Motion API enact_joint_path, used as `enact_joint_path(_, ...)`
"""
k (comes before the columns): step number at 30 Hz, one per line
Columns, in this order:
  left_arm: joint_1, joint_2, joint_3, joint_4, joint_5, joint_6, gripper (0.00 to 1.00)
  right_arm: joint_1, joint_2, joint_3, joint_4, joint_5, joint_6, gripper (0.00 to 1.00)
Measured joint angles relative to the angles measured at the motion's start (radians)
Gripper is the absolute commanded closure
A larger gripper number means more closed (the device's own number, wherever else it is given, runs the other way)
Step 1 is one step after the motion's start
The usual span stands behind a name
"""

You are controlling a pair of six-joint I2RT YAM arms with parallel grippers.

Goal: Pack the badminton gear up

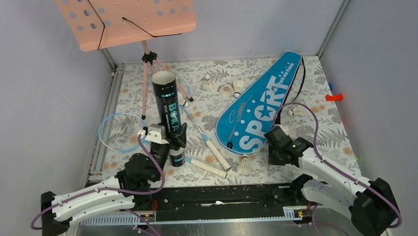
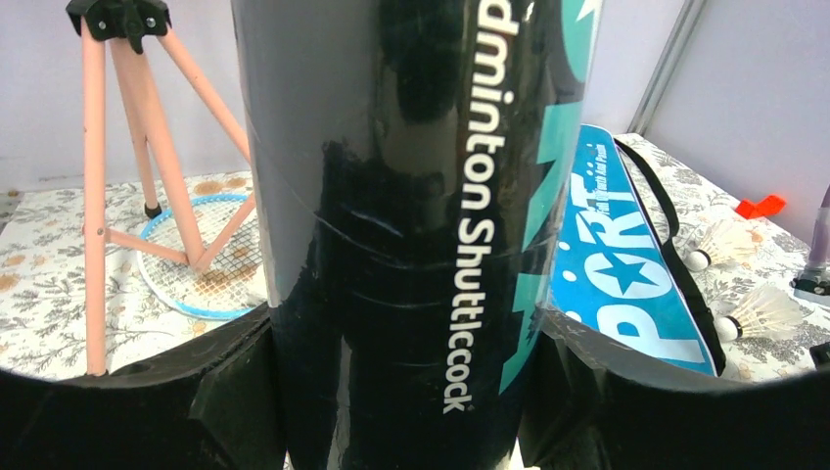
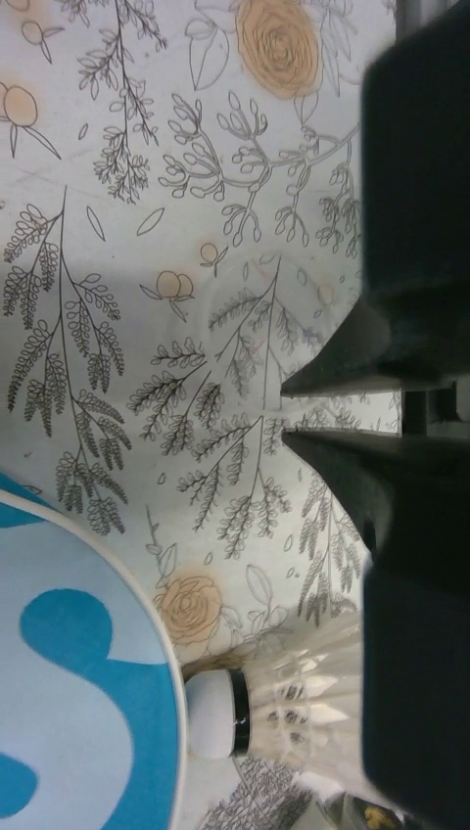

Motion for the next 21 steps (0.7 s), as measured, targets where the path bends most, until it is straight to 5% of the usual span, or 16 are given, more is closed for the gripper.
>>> enact_joint_path(4, 0.0, -0.019, -0.013, -0.008, -0.016, -0.019, 0.94, 0.0, -0.008, -0.016, 0.049, -0.002, -0.026, 0.02)
enact_joint_path(12, 0.0, -0.062, -0.04, -0.008, -0.014, -0.024, 0.9, 0.074, -0.27, 0.027, 0.106, -0.119, -0.153, 0.0)
enact_joint_path(21, 0.0, -0.101, -0.063, -0.016, 0.03, -0.016, 0.88, 0.393, -0.025, 0.141, 0.06, 0.002, -0.182, 0.09)
